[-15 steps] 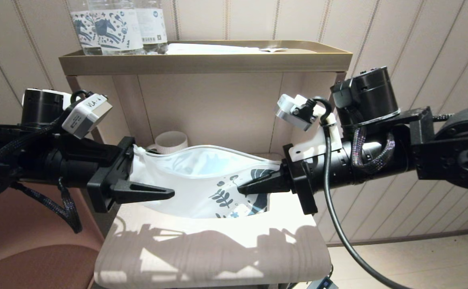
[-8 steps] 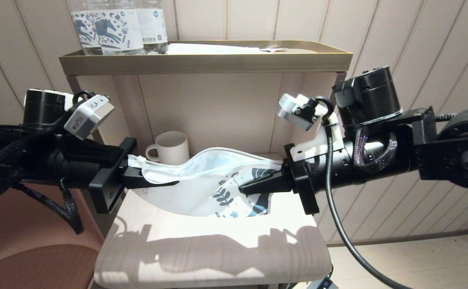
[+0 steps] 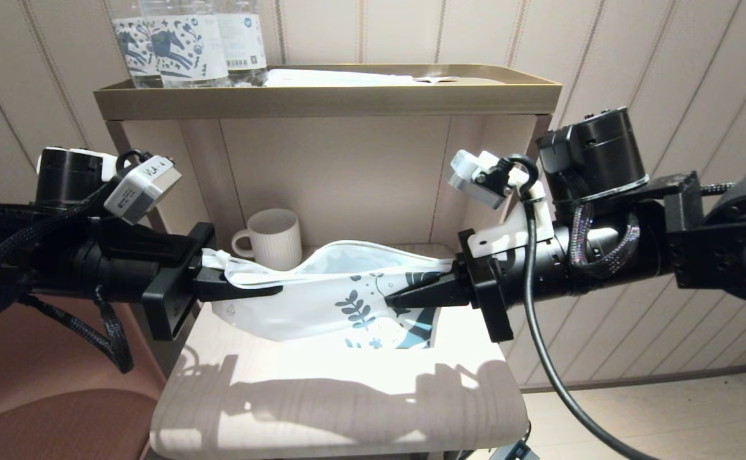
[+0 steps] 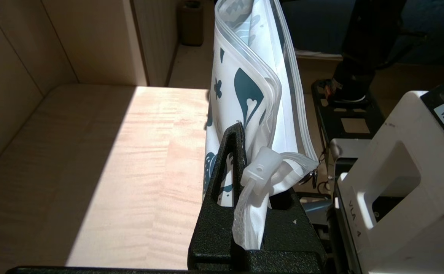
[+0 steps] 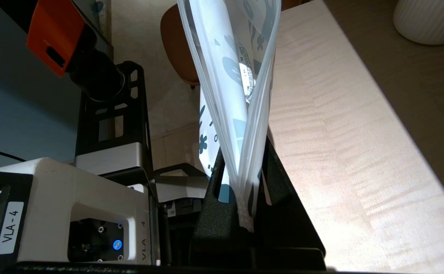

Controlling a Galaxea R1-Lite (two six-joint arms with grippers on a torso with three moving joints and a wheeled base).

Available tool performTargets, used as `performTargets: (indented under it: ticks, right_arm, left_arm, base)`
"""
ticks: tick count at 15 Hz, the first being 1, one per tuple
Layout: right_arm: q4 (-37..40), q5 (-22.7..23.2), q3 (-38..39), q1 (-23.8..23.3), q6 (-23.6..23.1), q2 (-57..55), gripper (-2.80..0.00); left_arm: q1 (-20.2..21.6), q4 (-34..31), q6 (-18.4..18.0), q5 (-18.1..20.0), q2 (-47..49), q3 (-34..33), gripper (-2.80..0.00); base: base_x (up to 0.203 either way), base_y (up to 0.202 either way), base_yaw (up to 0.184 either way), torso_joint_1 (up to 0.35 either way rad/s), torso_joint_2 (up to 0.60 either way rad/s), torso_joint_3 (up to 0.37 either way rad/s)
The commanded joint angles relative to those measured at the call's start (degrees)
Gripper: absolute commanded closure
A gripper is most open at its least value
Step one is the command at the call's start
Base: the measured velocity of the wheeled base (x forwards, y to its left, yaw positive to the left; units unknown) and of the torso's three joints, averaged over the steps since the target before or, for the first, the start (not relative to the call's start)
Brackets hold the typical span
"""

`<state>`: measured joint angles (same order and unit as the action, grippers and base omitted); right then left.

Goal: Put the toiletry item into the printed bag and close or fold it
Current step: Hand it to the other hand

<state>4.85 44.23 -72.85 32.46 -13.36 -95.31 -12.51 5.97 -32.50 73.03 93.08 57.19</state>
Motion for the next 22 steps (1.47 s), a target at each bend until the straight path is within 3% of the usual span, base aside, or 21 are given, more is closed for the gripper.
performTargets:
  ticks: [1, 5, 6, 14, 18, 22]
  right_arm:
    - [0.07, 0.25, 0.08, 0.06, -0.09, 0.12, 0.00]
    - [0.07, 0.25, 0.07, 0.06, -0.09, 0.42, 0.00]
    - [0.07, 0.33, -0.01, 0.06, -0.09, 0.03, 0.00]
    - [0.10, 0.43, 1.21, 0.64, -0.09, 1.10, 0.00]
    - [0.07, 0.33, 3.22, 0.84, -0.17, 3.97, 0.00]
    - [0.16, 0.51, 3.51, 1.55, -0.17, 5.31, 0.00]
  left_arm:
    - [0.03, 0.00, -0.20, 0.35, 0.02, -0.06, 0.00]
    - [0.02, 0.52, -0.28, 0.27, 0.35, -0.20, 0.00]
    - [-0.06, 0.17, -0.28, 0.35, 0.26, 0.09, -2.80]
    - [0.00, 0.93, -0.81, 0.53, 1.41, 0.21, -2.80]
    - [2.84, 1.85, -0.81, 1.05, 1.76, 0.38, -2.80]
    - [3.10, 1.85, -0.81, 1.12, 1.76, 0.53, -2.80]
  base:
    - [0.000, 0.000, 0.000, 0.000, 0.00, 0.000]
    - [0.000, 0.000, 0.000, 0.000, 0.00, 0.000]
    - [0.000, 0.000, 0.000, 0.000, 0.00, 0.000]
    - [0.000, 0.000, 0.000, 0.000, 0.00, 0.000]
    - [0.000, 0.000, 0.000, 0.000, 0.00, 0.000]
    - [0.000, 0.000, 0.000, 0.000, 0.00, 0.000]
